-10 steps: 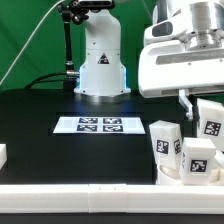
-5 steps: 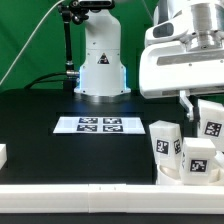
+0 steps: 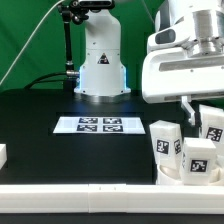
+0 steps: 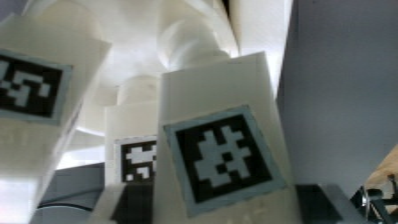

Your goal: Assemble stool

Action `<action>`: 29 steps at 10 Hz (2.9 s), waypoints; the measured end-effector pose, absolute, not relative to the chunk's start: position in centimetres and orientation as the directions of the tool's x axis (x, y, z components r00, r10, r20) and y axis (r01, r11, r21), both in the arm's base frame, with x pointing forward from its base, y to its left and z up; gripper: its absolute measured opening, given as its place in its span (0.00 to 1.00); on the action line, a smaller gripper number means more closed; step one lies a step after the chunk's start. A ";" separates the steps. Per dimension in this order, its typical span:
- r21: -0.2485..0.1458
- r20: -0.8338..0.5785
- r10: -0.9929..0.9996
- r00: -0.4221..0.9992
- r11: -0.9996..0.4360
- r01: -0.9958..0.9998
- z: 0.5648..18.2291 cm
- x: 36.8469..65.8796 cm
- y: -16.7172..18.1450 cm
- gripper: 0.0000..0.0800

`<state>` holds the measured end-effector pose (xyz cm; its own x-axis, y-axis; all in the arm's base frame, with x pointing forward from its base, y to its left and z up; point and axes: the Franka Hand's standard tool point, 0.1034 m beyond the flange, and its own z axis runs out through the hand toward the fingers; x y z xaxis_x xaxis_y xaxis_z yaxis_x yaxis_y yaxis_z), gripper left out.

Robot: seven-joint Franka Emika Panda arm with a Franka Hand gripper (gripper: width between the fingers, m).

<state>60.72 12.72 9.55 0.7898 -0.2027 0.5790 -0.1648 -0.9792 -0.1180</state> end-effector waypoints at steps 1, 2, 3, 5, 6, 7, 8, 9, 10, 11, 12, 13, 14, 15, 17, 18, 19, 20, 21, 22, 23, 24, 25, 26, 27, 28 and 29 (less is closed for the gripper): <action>-0.117 0.580 -0.202 0.789 -0.979 -0.165 9.5 60.7 12.7 0.41; -0.115 0.577 -0.201 0.792 -0.980 -0.165 9.3 60.6 12.7 0.41; -0.113 0.574 -0.200 0.794 -0.980 -0.165 9.1 60.6 12.6 0.41; -0.108 0.572 -0.198 0.796 -0.980 -0.166 8.8 60.5 12.3 0.41; -0.105 0.570 -0.195 0.798 -0.981 -0.164 8.6 60.5 12.4 0.41; -0.105 0.569 -0.195 0.799 -0.981 -0.165 8.6 60.5 12.4 0.41; -0.105 0.569 -0.195 0.799 -0.981 -0.164 8.6 60.5 12.4 0.41; -0.105 0.569 -0.194 0.799 -0.981 -0.164 8.6 60.5 12.4 0.41; -0.105 0.569 -0.194 0.799 -0.981 -0.164 8.6 60.5 12.4 0.41; -0.104 0.573 -0.195 0.796 -0.981 -0.165 8.6 60.5 12.2 0.41; -0.104 0.577 -0.208 0.790 -0.978 -0.181 8.3 60.2 11.0 0.41; -0.114 0.573 -0.222 0.789 -0.975 -0.191 8.3 60.2 10.8 0.41; -0.117 0.572 -0.226 0.789 -0.974 -0.194 8.3 60.2 10.6 0.41; -0.119 0.571 -0.230 0.788 -0.973 -0.198 8.3 60.3 10.5 0.41; -0.122 0.571 -0.235 0.786 -0.972 -0.202 8.3 60.3 10.3 0.41; -0.124 0.572 -0.237 0.785 -0.971 -0.203 8.3 60.3 10.2 0.41; -0.124 0.568 -0.239 0.788 -0.971 -0.205 8.3 60.4 10.2 0.41; -0.124 0.562 -0.240 0.792 -0.971 -0.206 8.3 60.5 10.2 0.41; -0.124 0.560 -0.239 0.793 -0.971 -0.206 8.2 60.4 10.2 0.41; -0.122 0.547 -0.239 0.802 -0.971 -0.206 8.0 60.3 10.3 0.41; -0.127 0.537 -0.241 0.808 -0.970 -0.205 8.3 60.4 10.6 0.68; -0.127 0.537 -0.237 0.810 -0.971 -0.201 8.7 60.5 10.6 0.68; -0.123 0.537 -0.233 0.811 -0.973 -0.197 8.7 60.4 10.5 0.79; -0.123 0.541 -0.230 0.809 -0.973 -0.195 9.0 60.5 10.4 0.81; -0.122 0.537 -0.226 0.813 -0.974 -0.190 9.3 60.6 10.4 0.81; -0.125 0.518 -0.228 0.825 -0.974 -0.191 9.9 60.6 10.4 0.81; -0.134 0.488 -0.235 0.841 -0.972 -0.193 10.6 60.8 10.6 0.81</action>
Offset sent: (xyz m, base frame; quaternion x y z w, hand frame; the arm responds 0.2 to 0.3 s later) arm 0.0013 -0.0005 -0.0038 0.0043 0.0119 0.0000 0.9999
